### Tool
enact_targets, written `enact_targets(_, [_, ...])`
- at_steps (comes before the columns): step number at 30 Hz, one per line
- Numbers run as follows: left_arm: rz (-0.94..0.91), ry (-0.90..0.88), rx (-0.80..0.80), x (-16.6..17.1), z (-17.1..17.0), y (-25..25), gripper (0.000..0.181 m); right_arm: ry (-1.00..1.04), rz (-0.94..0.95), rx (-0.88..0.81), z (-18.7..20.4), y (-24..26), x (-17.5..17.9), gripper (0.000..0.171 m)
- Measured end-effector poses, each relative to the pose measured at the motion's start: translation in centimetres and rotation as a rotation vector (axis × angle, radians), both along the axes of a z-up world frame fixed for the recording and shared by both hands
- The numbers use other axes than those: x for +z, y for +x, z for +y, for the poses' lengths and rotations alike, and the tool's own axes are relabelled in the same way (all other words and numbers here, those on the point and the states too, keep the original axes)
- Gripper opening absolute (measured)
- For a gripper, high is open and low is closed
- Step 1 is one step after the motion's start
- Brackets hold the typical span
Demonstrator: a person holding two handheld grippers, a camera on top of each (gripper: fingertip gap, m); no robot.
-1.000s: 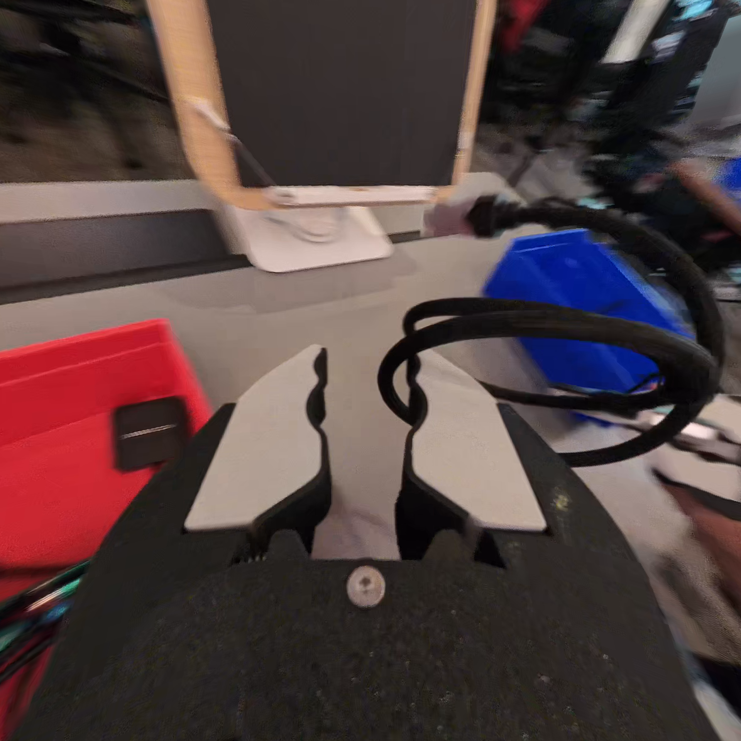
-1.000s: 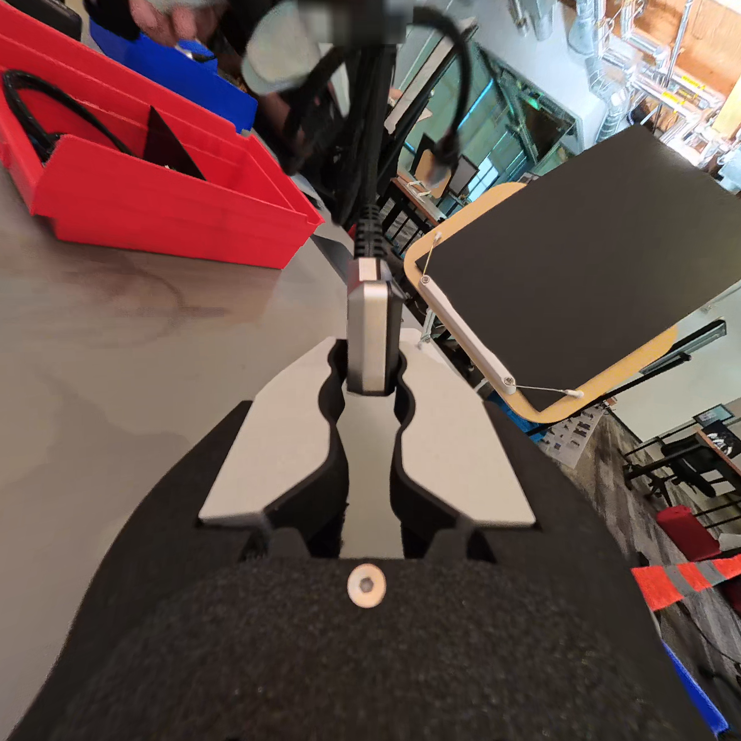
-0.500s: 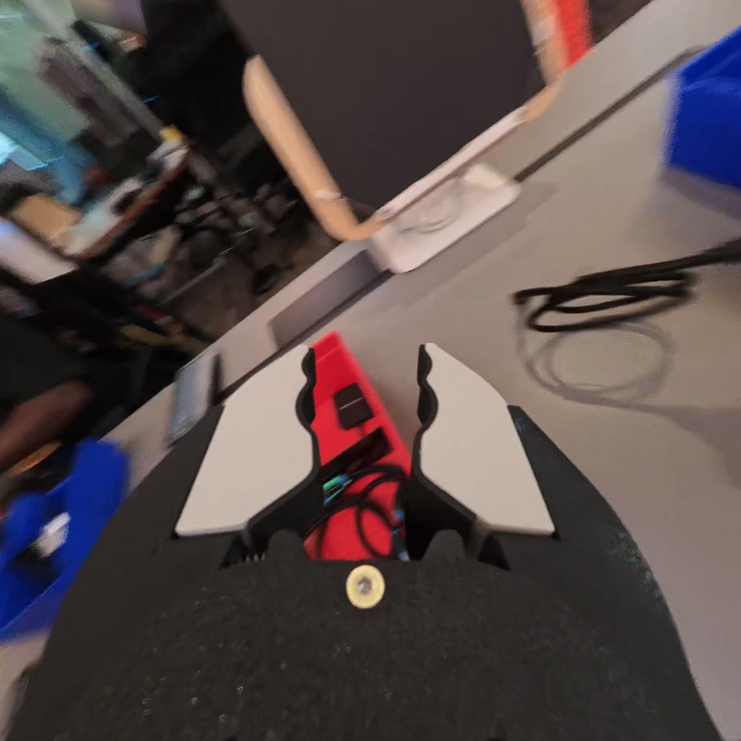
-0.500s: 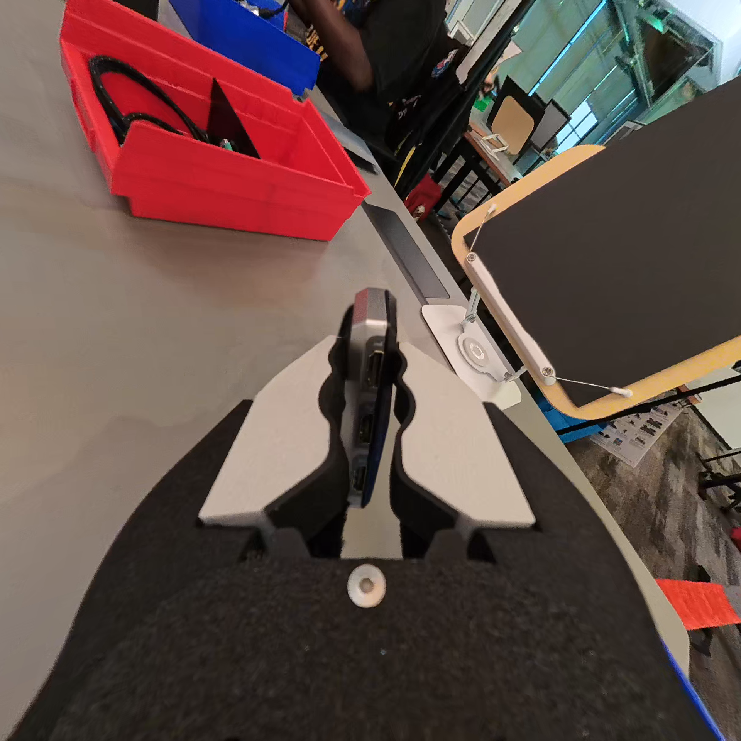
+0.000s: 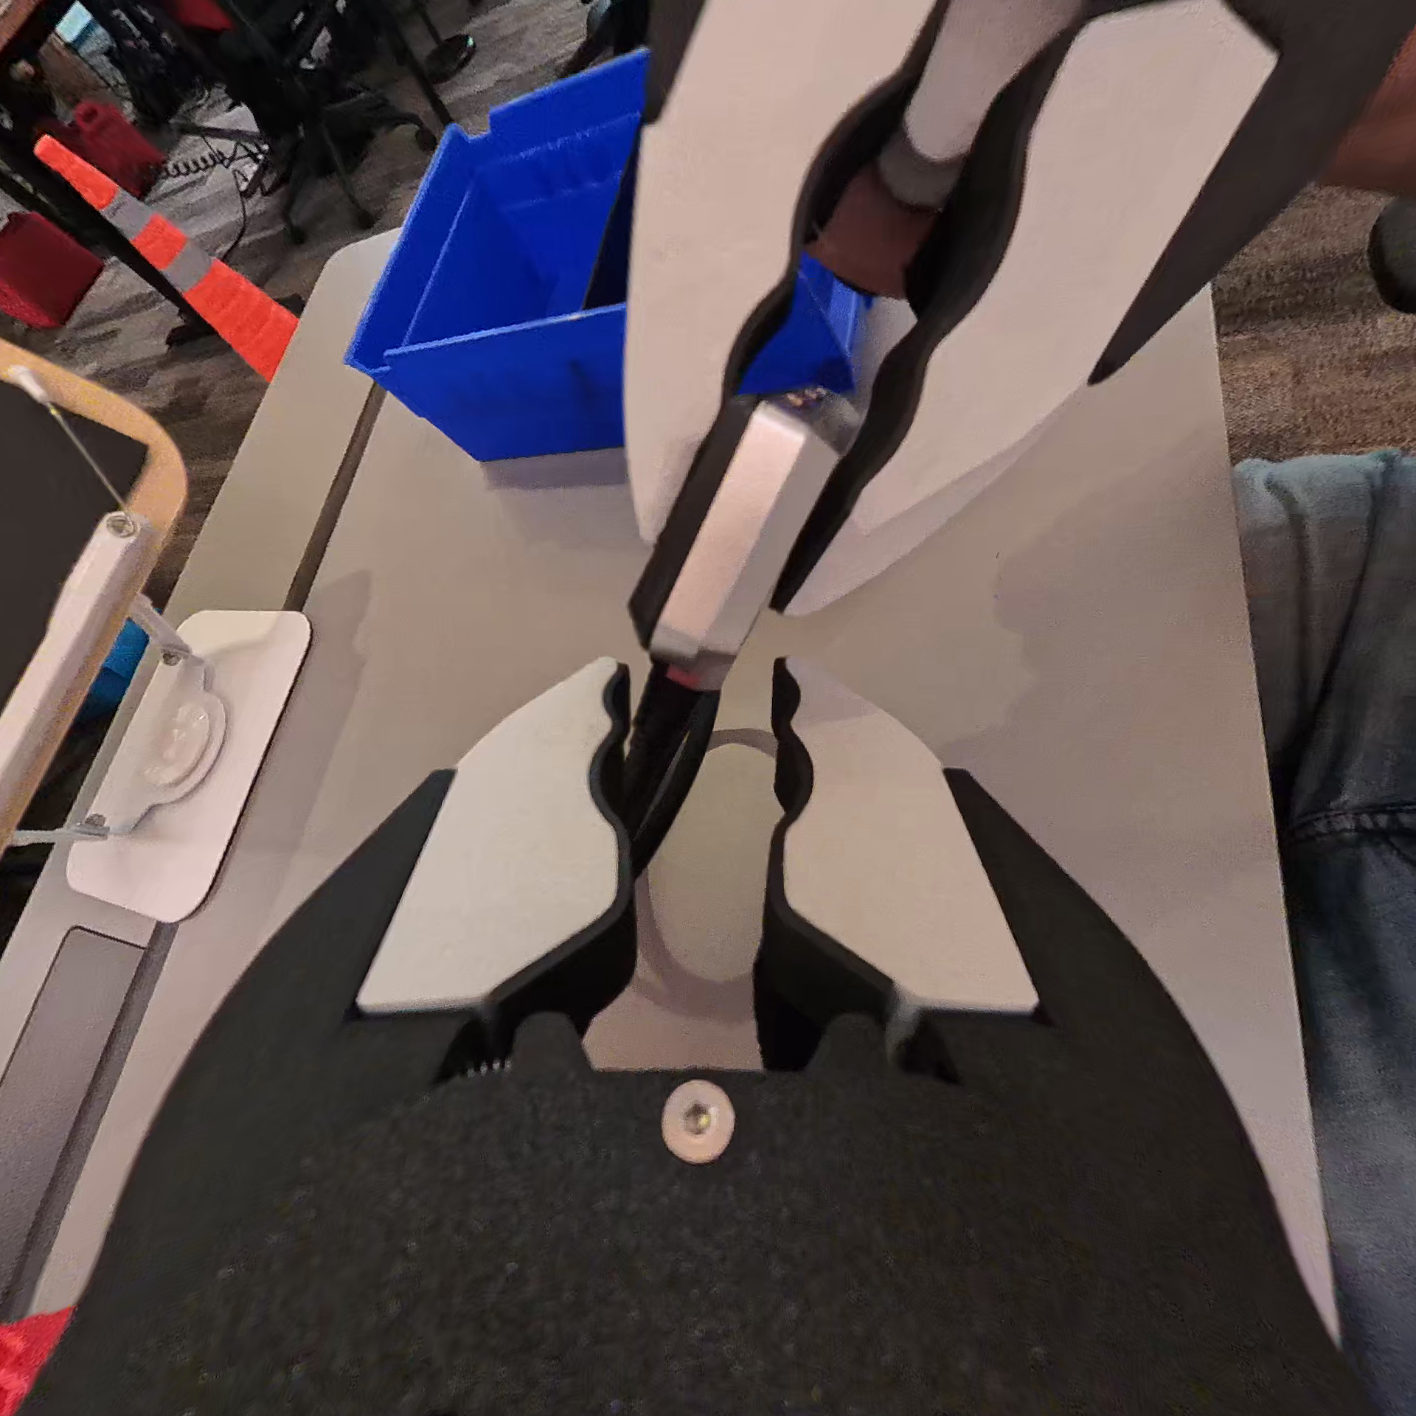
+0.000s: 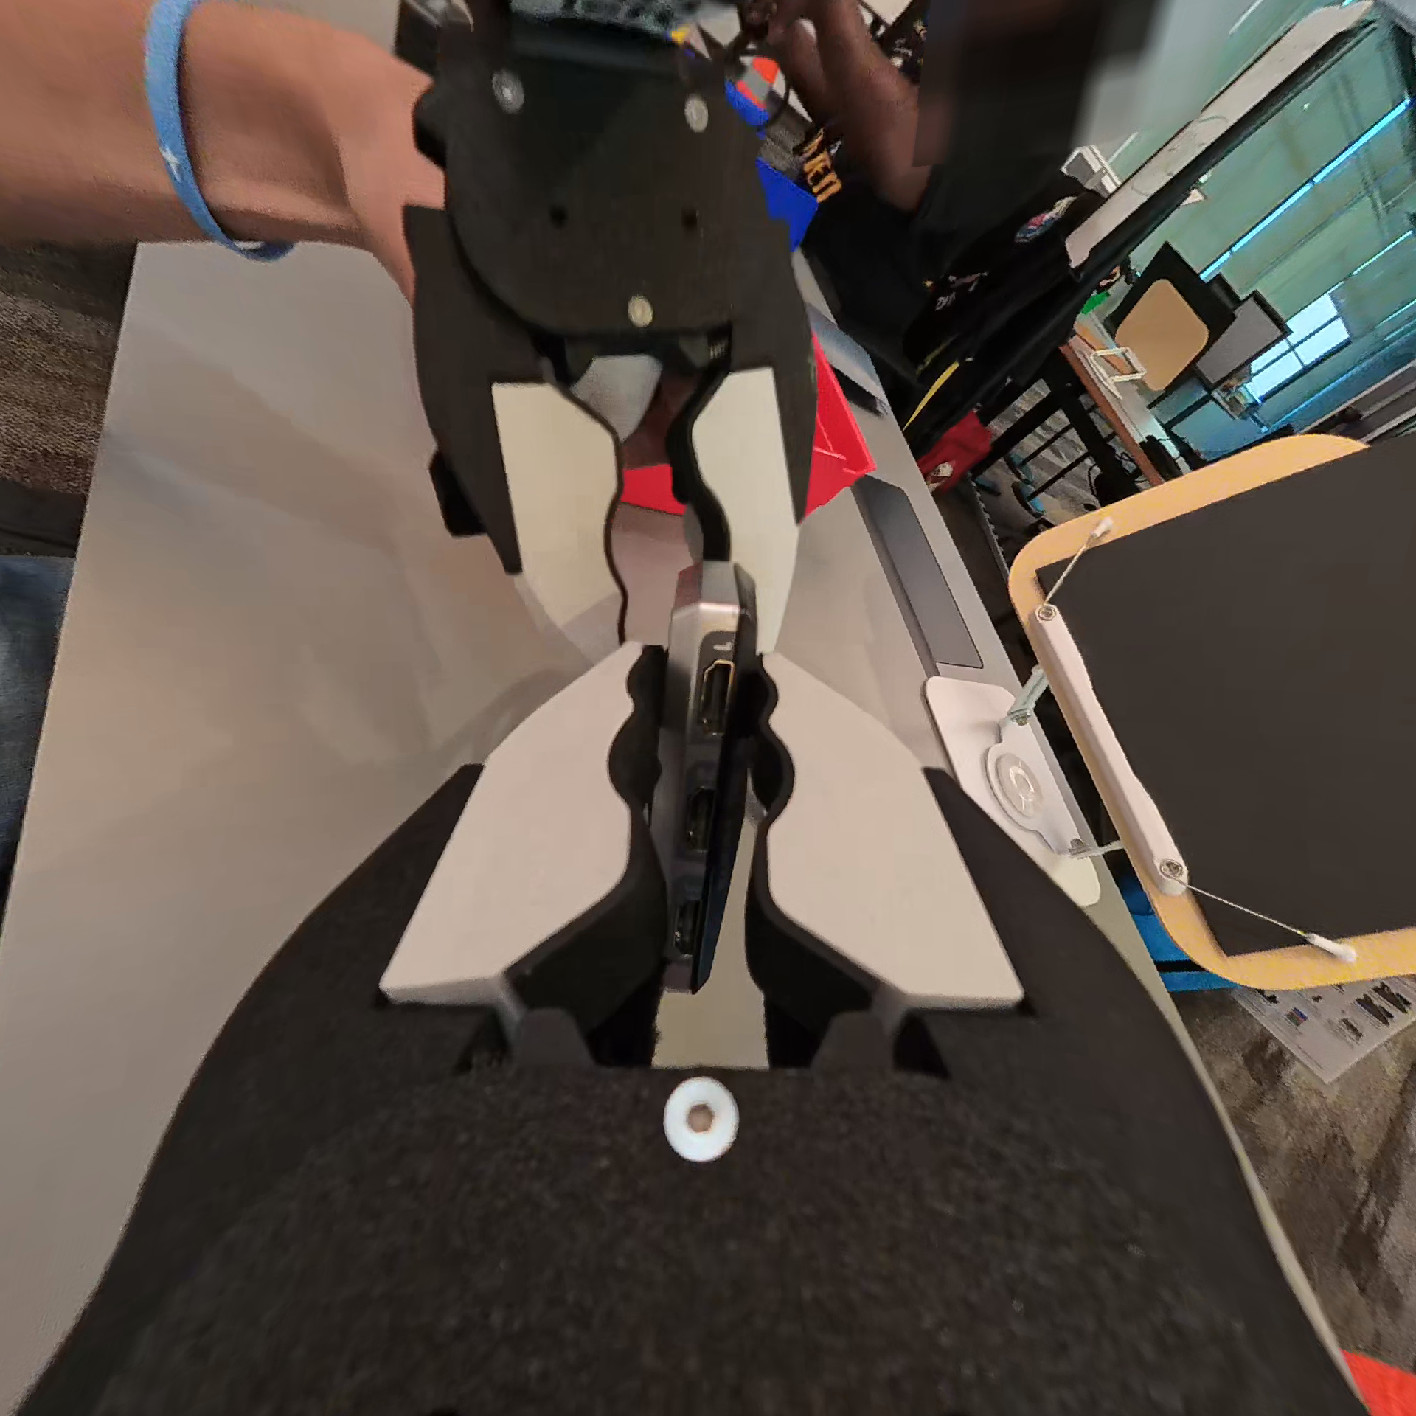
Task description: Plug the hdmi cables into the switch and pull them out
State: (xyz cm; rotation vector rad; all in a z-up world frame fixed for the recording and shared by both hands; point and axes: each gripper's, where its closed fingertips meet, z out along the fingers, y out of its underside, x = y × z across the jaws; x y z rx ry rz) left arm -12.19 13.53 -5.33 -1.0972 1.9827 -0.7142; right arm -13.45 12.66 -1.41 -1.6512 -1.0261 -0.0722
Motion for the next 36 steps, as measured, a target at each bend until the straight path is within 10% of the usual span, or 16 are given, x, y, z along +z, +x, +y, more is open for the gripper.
enact_targets(19, [-0.115, -0.009, -0.087, -0.5, -0.6, 0.2, 0.022, 0.056, -0.055, 0.023, 0.1, -1.5, -0.1, 0.022])
enact_targets(27, [-0.248, -0.177, -0.128, 2.5, -0.2, -0.7, 0.021, 0.070, 0.234, 0.091, -1.2, 1.6, 2.7, 0.050])
enact_targets(36, [-0.337, -0.306, -0.204, 3.2, -1.4, -0.3, 0.021, 0.070, 0.452, 0.227, -0.8, -0.8, 2.0, 0.033])
